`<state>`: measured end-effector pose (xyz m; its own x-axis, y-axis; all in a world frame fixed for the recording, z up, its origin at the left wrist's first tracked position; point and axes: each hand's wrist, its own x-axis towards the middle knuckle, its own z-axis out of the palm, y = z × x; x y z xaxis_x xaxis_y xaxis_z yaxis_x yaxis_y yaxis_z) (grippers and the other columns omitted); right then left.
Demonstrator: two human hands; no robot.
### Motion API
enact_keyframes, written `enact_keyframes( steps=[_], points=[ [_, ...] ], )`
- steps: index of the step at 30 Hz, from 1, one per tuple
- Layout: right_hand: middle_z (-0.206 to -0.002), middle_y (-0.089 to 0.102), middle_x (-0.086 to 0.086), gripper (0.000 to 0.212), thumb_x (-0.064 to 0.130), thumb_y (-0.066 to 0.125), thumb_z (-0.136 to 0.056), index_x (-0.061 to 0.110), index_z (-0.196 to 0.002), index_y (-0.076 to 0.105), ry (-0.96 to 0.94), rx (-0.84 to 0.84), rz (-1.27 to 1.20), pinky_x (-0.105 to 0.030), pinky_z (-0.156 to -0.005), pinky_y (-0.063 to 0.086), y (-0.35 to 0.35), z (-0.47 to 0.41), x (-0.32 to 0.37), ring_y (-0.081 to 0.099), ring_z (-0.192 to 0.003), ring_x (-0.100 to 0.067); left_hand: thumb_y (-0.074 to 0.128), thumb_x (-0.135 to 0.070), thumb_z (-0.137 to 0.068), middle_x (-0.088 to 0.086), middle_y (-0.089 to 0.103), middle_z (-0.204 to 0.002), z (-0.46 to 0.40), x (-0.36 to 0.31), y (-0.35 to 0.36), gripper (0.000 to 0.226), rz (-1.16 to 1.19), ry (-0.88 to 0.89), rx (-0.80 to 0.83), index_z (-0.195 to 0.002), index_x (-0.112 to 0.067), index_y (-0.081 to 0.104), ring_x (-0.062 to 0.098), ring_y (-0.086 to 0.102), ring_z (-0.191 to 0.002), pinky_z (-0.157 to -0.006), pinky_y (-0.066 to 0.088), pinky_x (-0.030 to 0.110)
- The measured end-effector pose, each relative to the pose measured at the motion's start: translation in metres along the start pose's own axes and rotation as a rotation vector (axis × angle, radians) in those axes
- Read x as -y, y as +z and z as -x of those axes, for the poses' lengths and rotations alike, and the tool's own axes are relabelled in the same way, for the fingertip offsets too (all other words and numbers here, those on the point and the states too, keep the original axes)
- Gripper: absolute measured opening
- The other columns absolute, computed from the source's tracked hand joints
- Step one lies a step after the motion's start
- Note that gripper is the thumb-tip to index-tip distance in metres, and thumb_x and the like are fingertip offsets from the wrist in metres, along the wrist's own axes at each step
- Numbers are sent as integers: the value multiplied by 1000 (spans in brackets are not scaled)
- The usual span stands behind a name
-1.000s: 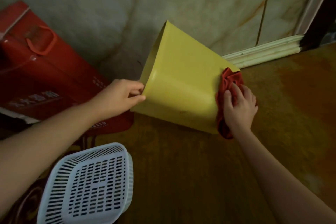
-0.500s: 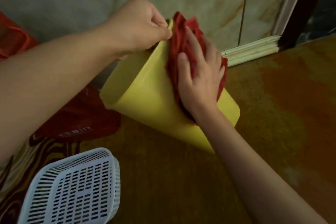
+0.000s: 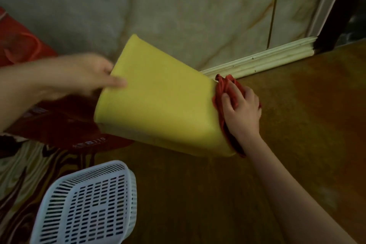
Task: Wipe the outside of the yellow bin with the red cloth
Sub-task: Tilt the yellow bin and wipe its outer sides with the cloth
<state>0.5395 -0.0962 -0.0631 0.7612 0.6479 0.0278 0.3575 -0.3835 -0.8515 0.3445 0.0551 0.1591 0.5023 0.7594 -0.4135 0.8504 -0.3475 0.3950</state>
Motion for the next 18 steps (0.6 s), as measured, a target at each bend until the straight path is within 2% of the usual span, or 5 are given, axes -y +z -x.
enact_keyframes(
  steps=[2, 5, 8, 13, 18],
  points=[
    [-143, 36, -6, 47, 51, 33, -89, 39, -134, 40, 80, -3, -25, -56, -111, 15, -2, -2, 3, 26, -135, -27, 71, -71, -33, -3, 76, -76, 25, 24, 8, 65, 80, -6, 143, -79, -24, 71, 12, 71, -71, -58, 54, 22],
    [-146, 33, -8, 45, 42, 36, -91, 34, -135, 41, 189, 4, -49, -52, -112, 12, -6, 0, 24, 23, -136, -29, 65, -45, -63, 6, 76, -86, 31, 29, 17, 42, 195, 70, 184, -85, -11, 69, 16, 71, -81, -64, 55, 18],
    [-148, 33, -5, 45, 42, 40, -89, 37, -134, 43, 28, -7, -102, -49, -111, 11, 3, 21, 79, 21, -137, -26, 53, -27, -79, 2, 76, -82, 19, 2, 22, 28, 188, 138, 107, -89, -4, 66, 9, 69, -76, -61, 54, 16],
    [-147, 37, 3, 46, 49, 38, -85, 45, -131, 42, -285, -9, -197, -55, -108, 12, 7, 23, 136, 24, -137, -22, 49, -21, -87, 35, 64, -95, 11, -27, 26, 35, 175, 199, 102, -94, 13, 55, 30, 61, -76, -65, 49, 33],
    [-145, 43, 6, 46, 51, 38, -86, 43, -131, 44, -268, -33, -71, -46, -109, 28, -5, 10, 31, 35, -134, -16, 54, -30, -72, 6, 75, -83, 11, -25, 20, 32, 243, 135, 160, -87, -5, 66, 11, 69, -71, -59, 55, 17]
  ],
)
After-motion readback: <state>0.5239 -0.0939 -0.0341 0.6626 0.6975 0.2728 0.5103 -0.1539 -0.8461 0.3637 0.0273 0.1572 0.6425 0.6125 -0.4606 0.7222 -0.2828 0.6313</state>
